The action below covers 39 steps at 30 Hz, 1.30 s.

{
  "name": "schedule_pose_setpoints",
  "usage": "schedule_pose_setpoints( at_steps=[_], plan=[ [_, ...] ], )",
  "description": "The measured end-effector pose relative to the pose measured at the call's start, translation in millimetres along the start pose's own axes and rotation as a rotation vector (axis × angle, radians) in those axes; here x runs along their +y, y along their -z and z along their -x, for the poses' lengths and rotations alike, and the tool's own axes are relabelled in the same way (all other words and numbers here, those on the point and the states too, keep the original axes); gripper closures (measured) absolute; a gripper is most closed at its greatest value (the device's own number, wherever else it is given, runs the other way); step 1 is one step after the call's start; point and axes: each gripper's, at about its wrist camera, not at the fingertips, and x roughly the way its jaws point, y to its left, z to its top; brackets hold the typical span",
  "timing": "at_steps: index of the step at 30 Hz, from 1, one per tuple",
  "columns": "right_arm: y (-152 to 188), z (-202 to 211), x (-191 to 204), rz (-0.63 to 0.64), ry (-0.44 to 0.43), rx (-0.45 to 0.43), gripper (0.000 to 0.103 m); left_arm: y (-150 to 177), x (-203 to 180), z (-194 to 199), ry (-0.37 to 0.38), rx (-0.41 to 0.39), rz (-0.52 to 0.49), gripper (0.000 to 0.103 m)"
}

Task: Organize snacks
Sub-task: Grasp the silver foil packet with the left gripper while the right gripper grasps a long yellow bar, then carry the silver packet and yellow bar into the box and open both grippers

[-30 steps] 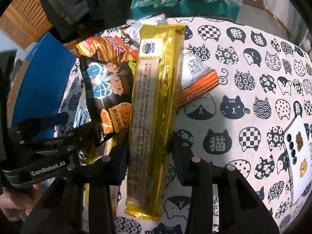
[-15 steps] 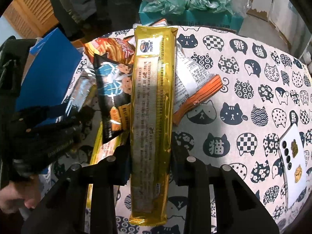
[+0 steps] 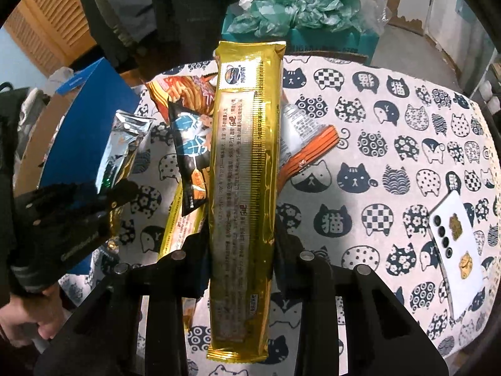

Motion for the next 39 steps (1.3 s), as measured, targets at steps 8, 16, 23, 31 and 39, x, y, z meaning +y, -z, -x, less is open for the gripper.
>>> schedule_pose_setpoints(
  at_steps=[8,16,23,31,39],
  plan=[
    [-2,25,0,-0.004,0.016,-0.029,0.072,4,-2,38,0.016,-0.063,-0.021,0.076],
    [-5,43,7,0.000,0.006,-0.058,0.072,7,-2,70,0.034,-0.117,-0.041,0.076],
    [-6,56,20,0.028,-0.008,-0.082,0.072,8,2,88,0.047,-0.148,-0.047,0.076],
    [-15,62,39,0.051,-0.040,-0.094,0.072,7,24,107,0.042,-0.186,-0.006,0.076],
    [-30,61,65,0.085,-0.076,-0.098,0.072,2,71,129,0.030,-0.228,0.074,0.076]
  ],
)
